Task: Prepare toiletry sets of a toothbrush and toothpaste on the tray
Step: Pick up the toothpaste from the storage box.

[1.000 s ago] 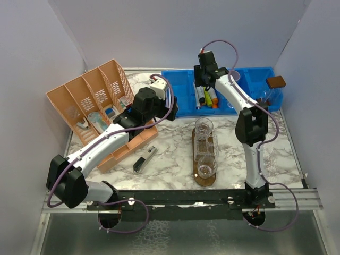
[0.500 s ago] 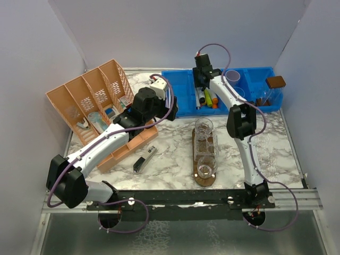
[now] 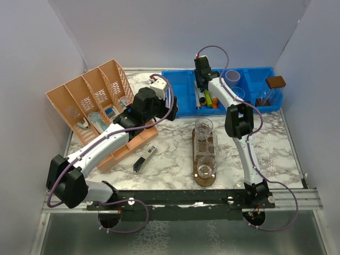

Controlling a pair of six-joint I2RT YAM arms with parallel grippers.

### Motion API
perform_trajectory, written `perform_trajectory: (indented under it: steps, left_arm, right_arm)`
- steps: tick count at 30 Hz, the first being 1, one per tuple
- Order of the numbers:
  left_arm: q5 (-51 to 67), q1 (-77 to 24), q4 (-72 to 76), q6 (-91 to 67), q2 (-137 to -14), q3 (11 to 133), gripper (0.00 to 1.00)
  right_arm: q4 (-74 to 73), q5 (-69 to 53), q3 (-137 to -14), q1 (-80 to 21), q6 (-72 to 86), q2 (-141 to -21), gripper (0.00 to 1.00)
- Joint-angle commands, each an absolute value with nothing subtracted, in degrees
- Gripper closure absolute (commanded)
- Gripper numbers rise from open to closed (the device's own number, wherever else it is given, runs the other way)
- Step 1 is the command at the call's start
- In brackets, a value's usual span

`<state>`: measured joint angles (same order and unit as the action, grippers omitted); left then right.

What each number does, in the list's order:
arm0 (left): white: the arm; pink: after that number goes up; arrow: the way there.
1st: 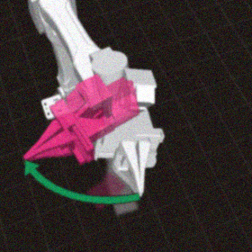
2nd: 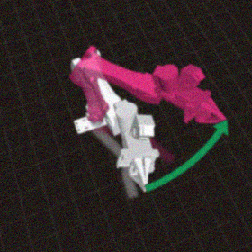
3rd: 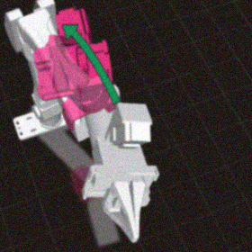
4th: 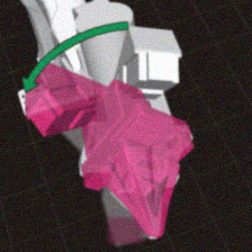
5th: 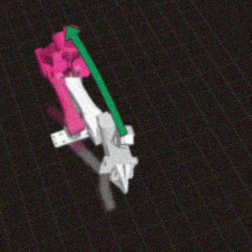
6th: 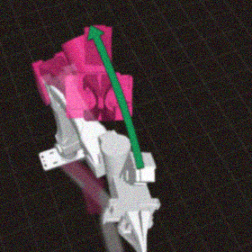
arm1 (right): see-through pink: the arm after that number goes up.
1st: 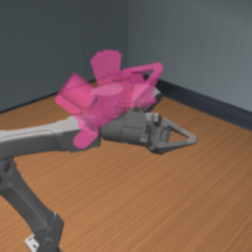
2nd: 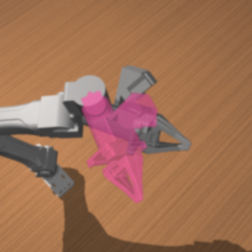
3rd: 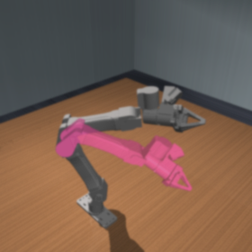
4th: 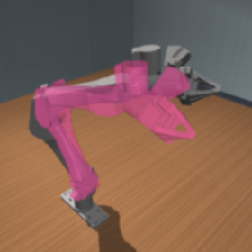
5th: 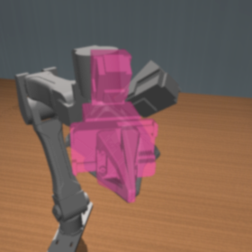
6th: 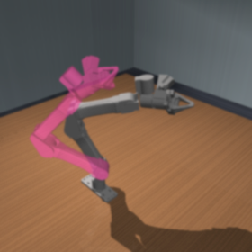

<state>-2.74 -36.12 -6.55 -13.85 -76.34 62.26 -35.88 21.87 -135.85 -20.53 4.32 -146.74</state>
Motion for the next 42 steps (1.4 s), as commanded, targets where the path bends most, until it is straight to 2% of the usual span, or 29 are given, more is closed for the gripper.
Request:
perform_trajectory:
  steps: [1,4,7,12,18,24,28,30,34,37,42]
  left_arm:
    - [-1.66,-35.97,-6.10,-14.46,-75.10,64.03,0.03]
    - [-1.53,-35.86,-6.11,-14.46,-75.13,63.99,0.03]
    - [-1.66,-35.86,-6.09,-14.49,-75.21,63.95,0.03]
    - [-1.34,-35.86,-6.11,-14.49,-75.36,64.00,0.03]
    - [-1.13,-35.86,-6.10,-14.64,-75.69,64.04,0.04]
    - [-0.30,-35.86,-6.12,-14.98,-76.01,64.14,0.03]
    - [3.98,-35.86,-5.39,-15.69,-75.85,64.12,0.03]
    - [8.26,-35.87,-4.09,-16.98,-75.76,63.84,0.03]
    - [19.37,-35.86,1.69,-21.42,-76.25,62.20,0.03]
    - [27.10,-35.86,6.01,-25.39,-77.49,61.17,0.03]
    - [33.13,-35.88,9.09,-28.54,-80.52,60.90,0.05]
  right_arm:
    - [-34.20,24.33,-137.10,-20.25,2.58,-148.89,0.66]
    - [-34.31,24.94,-137.71,-20.22,1.76,-149.89,0.69]
    - [-34.79,24.36,-139.08,-20.28,1.13,-149.85,0.84]
    - [-34.67,23.91,-139.85,-20.28,-0.54,-146.73,0.97]
    - [-34.22,21.54,-135.67,-20.28,0.05,-134.51,0.99]
    - [-29.83,16.72,-119.37,-20.22,4.27,-116.71,0.99]
    - [-25.68,5.66,-104.09,-20.18,12.51,-101.66,0.99]
    - [-18.38,-1.65,-91.59,-20.28,18.61,-93.26,0.99]
    - [-3.62,-11.16,-74.65,-20.50,32.30,-81.54,0.99]
    - [1.22,-11.63,-68.82,-22.72,39.07,-78.72,0.99]
    - [5.80,-2.84,-63.97,-28.67,45.99,-76.47,0.99]
